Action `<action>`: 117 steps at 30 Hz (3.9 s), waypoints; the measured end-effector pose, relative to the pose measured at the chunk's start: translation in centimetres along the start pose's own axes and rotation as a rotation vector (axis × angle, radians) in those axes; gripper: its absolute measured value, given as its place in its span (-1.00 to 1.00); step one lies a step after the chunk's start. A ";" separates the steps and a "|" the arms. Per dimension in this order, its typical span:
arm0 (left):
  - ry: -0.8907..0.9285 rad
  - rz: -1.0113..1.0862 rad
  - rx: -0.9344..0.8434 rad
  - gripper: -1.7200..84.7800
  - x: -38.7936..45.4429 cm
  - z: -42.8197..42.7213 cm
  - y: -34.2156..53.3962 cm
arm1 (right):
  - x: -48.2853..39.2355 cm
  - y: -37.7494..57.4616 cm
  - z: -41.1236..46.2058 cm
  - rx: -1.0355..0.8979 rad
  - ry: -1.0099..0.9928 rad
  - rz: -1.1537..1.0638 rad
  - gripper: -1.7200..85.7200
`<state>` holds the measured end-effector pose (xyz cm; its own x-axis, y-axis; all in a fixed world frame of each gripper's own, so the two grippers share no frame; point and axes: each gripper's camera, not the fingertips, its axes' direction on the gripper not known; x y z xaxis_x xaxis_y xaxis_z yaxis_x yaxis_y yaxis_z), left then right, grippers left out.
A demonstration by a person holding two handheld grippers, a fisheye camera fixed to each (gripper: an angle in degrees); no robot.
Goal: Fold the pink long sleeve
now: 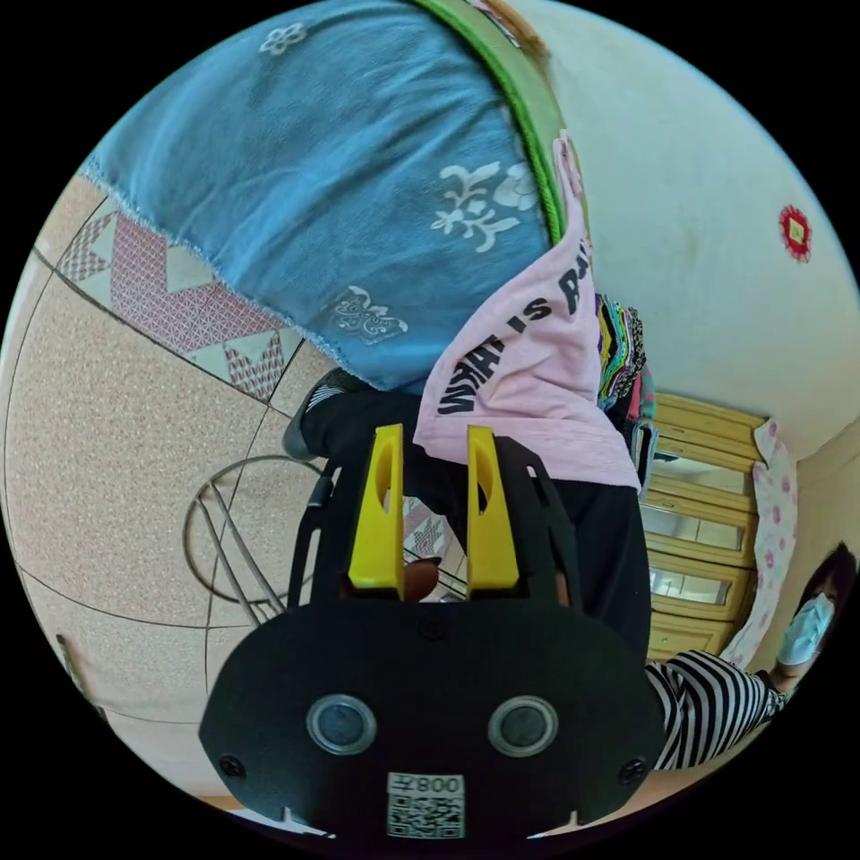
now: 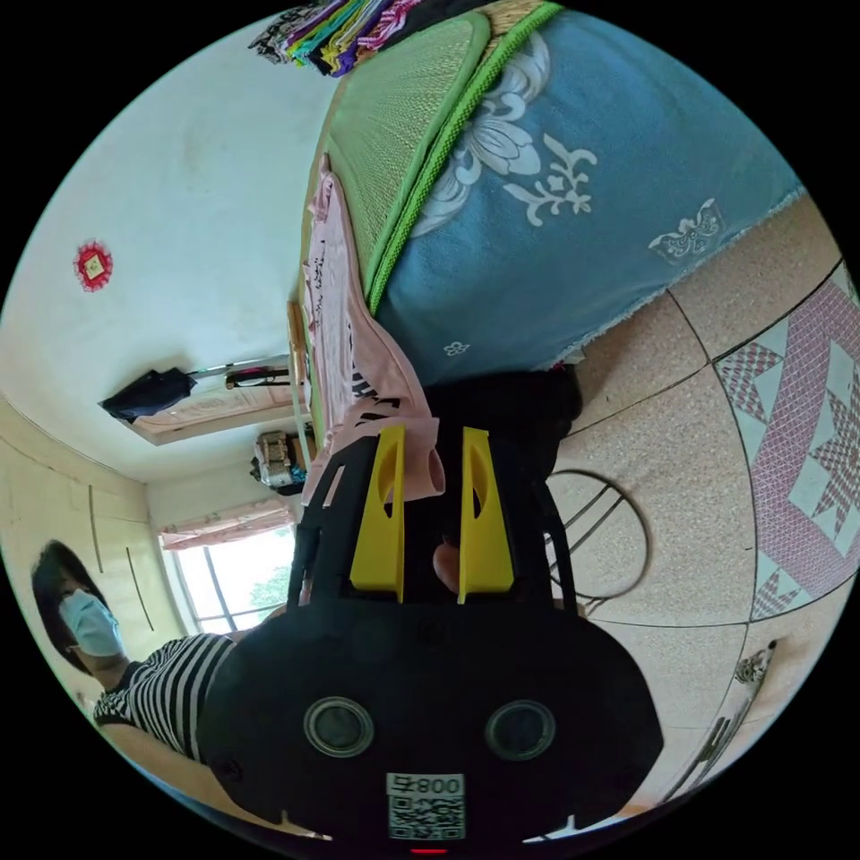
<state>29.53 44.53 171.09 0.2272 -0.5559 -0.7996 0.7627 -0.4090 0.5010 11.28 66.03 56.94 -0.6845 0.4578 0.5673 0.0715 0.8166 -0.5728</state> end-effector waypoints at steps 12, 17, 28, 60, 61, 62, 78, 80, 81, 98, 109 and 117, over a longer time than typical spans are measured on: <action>0.150 -0.038 -0.049 -0.74 -4.3 1.5 -4.8 | 4.0 0.3 3.4 -0.061 -0.107 -0.044 -0.76; 0.284 -0.035 -0.049 -0.87 -5.6 1.3 -5.1 | 5.8 0.9 4.2 -0.052 -0.150 -0.031 -0.81; 0.414 0.031 0.052 -0.93 -7.0 -3.9 -3.0 | 6.0 2.7 3.4 -0.034 -0.204 -0.112 -0.92; 0.712 0.408 0.229 -0.94 -1.4 -19.6 11.1 | -0.5 13.4 -9.2 0.124 -0.367 -0.391 -0.94; 0.722 0.419 0.230 -0.94 -1.3 -20.1 11.8 | -0.9 13.8 -9.8 0.127 -0.370 -0.403 -0.94; 0.727 0.425 0.230 -0.94 -1.2 -20.3 12.1 | -1.2 14.3 -10.3 0.129 -0.373 -0.415 -0.94; 0.816 0.500 0.226 -0.94 -0.1 -24.7 21.5 | -3.1 20.5 -16.6 0.168 -0.412 -0.505 -0.94; 0.821 0.506 0.222 -0.94 0.0 -25.1 22.4 | -3.2 21.2 -17.3 0.175 -0.423 -0.513 -0.94; 0.824 0.513 0.221 -0.94 0.1 -25.4 22.9 | -3.2 21.4 -17.6 0.176 -0.426 -0.515 -0.94; 0.865 0.572 0.212 -0.94 3.3 -28.2 26.9 | -3.9 23.8 -22.0 0.224 -0.455 -0.564 -0.93; 0.863 0.583 0.208 -0.94 6.1 -29.4 26.3 | -4.4 22.3 -22.8 0.233 -0.449 -0.573 -0.93; 0.869 0.583 0.200 -0.94 8.5 -29.7 24.5 | -4.5 20.0 -22.5 0.243 -0.454 -0.567 -0.93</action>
<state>68.13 51.32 166.76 0.9396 -0.0291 -0.3410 0.3014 -0.4019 0.8647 32.11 88.19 56.22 -0.8035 -0.2402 0.5447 -0.5051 0.7593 -0.4103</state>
